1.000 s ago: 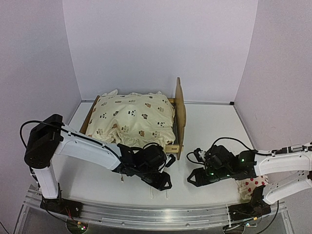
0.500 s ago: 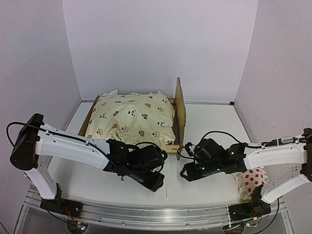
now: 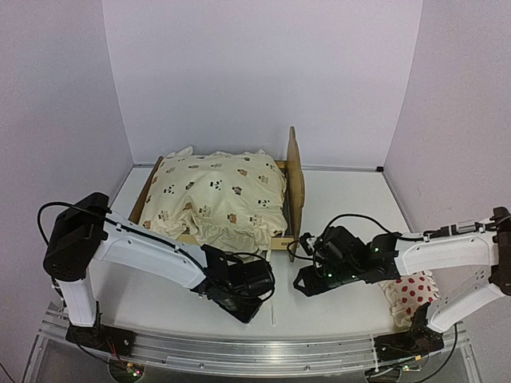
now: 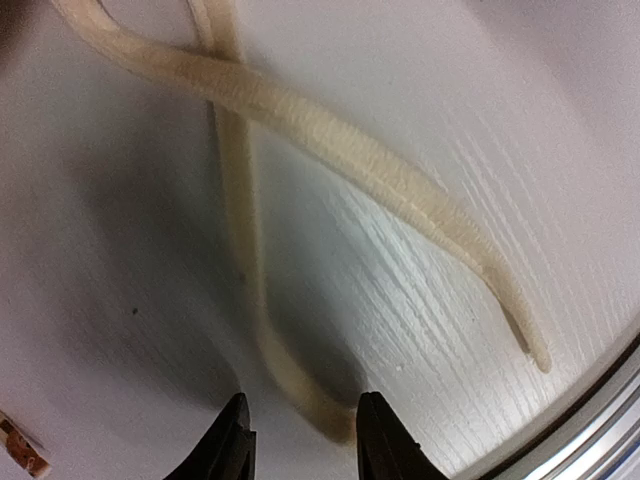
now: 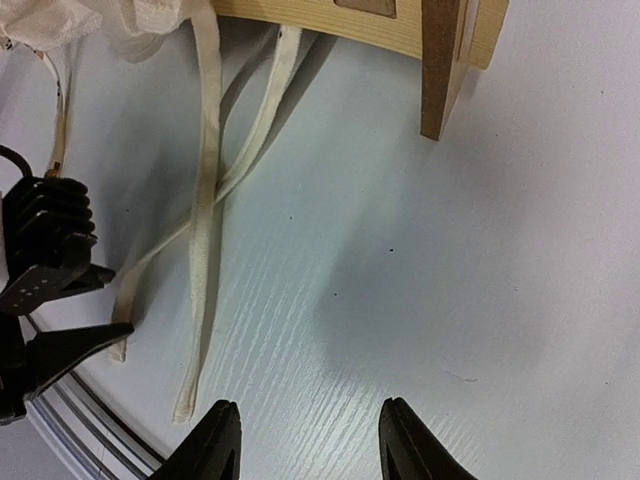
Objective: Set up the pet bed
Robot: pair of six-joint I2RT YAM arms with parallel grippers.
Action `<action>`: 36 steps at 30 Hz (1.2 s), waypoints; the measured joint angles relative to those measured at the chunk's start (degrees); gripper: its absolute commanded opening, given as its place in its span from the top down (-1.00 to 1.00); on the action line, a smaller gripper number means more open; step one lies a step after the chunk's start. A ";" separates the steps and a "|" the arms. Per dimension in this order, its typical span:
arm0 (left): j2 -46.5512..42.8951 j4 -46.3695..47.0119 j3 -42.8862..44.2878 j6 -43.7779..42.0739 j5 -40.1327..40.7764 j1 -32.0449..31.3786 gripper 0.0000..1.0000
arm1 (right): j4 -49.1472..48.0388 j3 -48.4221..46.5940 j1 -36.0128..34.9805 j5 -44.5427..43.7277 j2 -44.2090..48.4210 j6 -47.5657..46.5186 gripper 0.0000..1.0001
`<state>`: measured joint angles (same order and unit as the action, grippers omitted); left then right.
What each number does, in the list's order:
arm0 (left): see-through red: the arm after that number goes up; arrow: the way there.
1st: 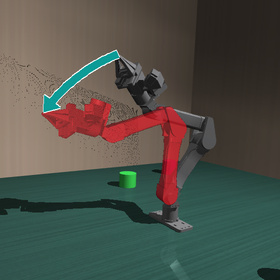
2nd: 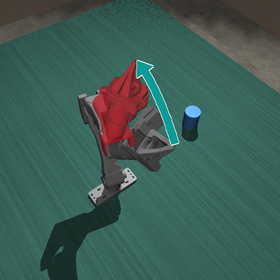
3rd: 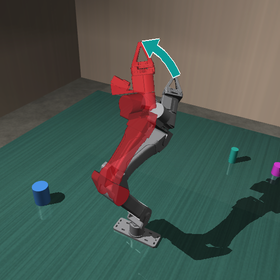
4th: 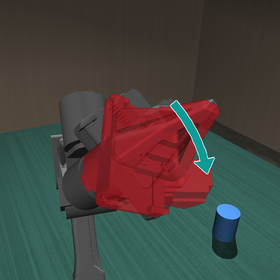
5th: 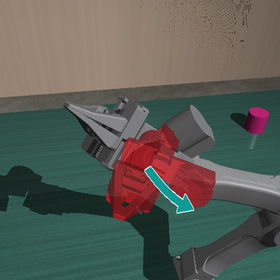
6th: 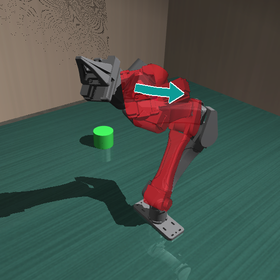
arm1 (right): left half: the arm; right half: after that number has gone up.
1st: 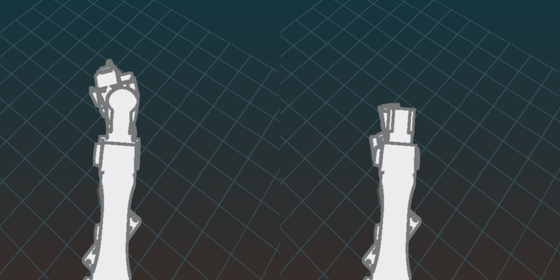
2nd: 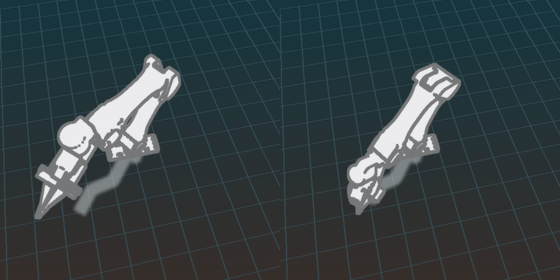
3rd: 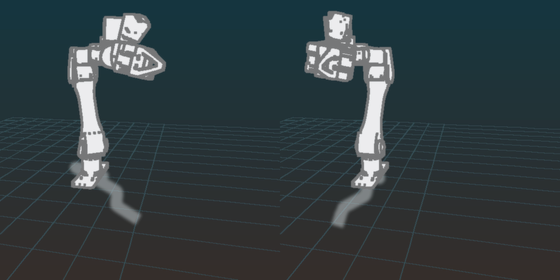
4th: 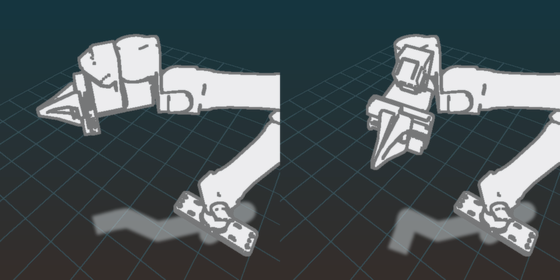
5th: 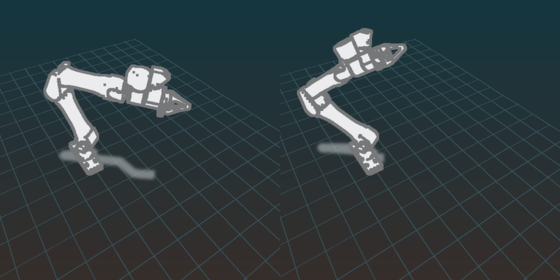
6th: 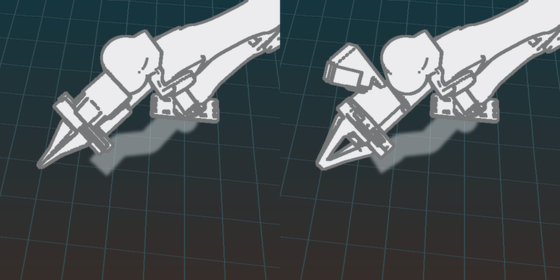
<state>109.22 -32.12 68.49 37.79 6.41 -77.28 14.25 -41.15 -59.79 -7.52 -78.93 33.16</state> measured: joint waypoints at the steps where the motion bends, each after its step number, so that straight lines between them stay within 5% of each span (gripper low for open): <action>1: 0.87 -0.07 0.57 -0.20 0.37 -0.02 0.62 | 0.01 0.01 0.00 -0.01 0.06 -0.02 0.02; 4: 2.27 0.24 2.29 -0.33 0.63 -0.03 0.99 | 0.03 0.05 0.00 -0.03 0.72 -0.17 0.02; 19: 2.94 -3.84 6.82 -6.12 1.96 -0.01 1.00 | -2.08 -0.11 0.00 3.27 2.92 -11.16 0.15; 36: 0.40 -6.85 9.10 -13.74 0.33 2.47 1.00 | -25.63 11.37 0.12 19.65 1.85 -41.32 0.31</action>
<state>109.62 -38.97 77.59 24.05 6.74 -74.82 -11.38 -29.77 -59.67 12.13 -77.08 -8.16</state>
